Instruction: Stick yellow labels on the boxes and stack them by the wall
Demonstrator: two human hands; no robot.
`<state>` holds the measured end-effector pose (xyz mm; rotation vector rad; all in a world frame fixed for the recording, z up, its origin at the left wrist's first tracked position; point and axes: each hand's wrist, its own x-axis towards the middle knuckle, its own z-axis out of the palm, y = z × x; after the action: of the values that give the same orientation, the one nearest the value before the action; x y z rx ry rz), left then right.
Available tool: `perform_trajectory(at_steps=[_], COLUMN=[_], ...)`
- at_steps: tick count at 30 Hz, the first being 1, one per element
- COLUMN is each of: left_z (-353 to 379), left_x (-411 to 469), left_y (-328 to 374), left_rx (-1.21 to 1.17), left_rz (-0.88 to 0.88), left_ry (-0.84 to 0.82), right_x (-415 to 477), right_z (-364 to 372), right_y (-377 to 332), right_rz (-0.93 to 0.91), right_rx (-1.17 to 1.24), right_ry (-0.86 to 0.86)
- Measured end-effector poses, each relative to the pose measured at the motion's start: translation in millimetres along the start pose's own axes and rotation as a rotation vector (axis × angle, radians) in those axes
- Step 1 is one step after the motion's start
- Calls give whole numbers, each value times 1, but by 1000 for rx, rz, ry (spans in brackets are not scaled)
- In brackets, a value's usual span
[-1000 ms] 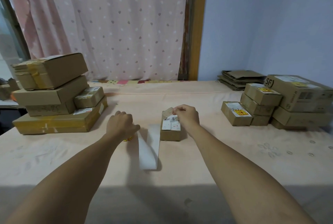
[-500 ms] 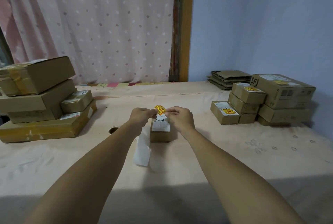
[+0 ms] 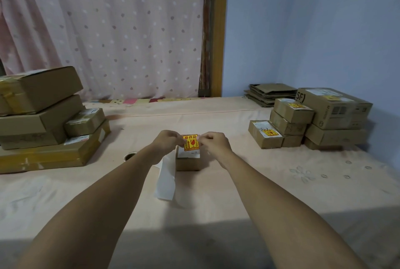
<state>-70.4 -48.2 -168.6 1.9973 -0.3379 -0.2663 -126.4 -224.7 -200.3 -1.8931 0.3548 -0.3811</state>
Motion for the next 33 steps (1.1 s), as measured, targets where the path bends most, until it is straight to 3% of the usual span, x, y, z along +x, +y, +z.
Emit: perform_trajectory(at_steps=[7,12,33], left_z=[1,5,18], left_x=[20,27,33], left_y=[-12,-20,-9], left_rx=[99,139,495], left_rz=[-63,-59,-52], left_ry=[94,51,89], right_x=[5,15,24], right_z=[3,11,17], right_y=[3,12,21], right_rz=[75,119,188], right_rx=[-6,-79,-162], right_ry=[-48,4,-135])
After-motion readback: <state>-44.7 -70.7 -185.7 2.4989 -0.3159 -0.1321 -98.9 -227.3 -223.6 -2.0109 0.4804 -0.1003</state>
